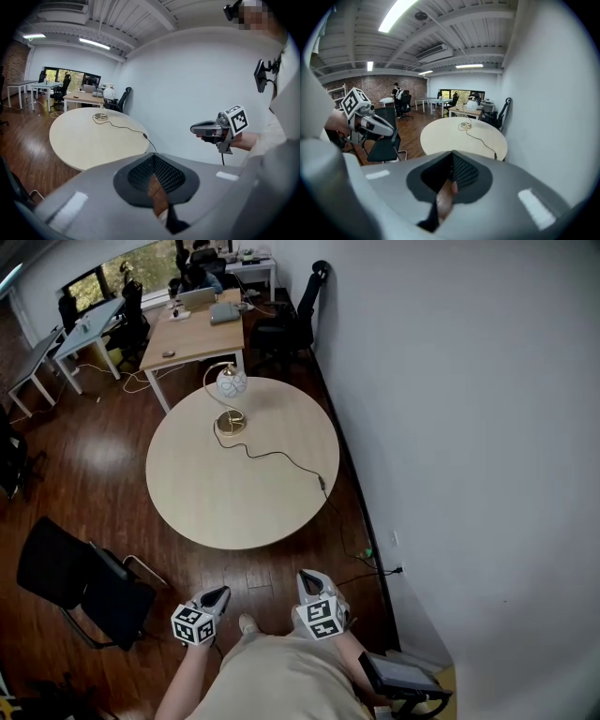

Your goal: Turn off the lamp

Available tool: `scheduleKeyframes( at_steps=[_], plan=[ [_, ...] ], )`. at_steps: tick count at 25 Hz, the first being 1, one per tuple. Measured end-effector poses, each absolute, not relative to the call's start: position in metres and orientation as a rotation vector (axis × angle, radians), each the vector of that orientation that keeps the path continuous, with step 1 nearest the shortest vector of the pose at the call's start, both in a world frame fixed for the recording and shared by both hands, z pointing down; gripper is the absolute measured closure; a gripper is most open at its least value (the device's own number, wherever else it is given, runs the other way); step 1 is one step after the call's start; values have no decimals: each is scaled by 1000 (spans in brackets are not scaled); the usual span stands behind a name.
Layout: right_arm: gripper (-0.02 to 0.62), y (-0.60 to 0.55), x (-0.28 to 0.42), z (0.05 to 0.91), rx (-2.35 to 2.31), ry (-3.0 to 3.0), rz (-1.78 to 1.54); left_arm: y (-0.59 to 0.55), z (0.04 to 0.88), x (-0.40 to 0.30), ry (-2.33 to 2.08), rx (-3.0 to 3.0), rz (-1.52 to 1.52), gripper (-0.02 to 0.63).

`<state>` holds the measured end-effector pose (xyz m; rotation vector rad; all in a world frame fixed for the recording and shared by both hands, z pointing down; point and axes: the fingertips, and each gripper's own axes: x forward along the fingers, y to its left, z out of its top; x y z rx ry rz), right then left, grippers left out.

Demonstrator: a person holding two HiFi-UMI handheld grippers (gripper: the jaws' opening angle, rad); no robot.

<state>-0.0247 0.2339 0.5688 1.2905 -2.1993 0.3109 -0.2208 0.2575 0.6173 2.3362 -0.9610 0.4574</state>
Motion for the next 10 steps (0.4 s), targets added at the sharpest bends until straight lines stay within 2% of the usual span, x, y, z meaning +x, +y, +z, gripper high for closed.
scheduleKeyframes(
  at_steps=[10],
  plan=[
    [588, 255, 40, 589, 1344, -2137, 364, 260, 620, -150, -863, 2381, 480, 603]
  ],
)
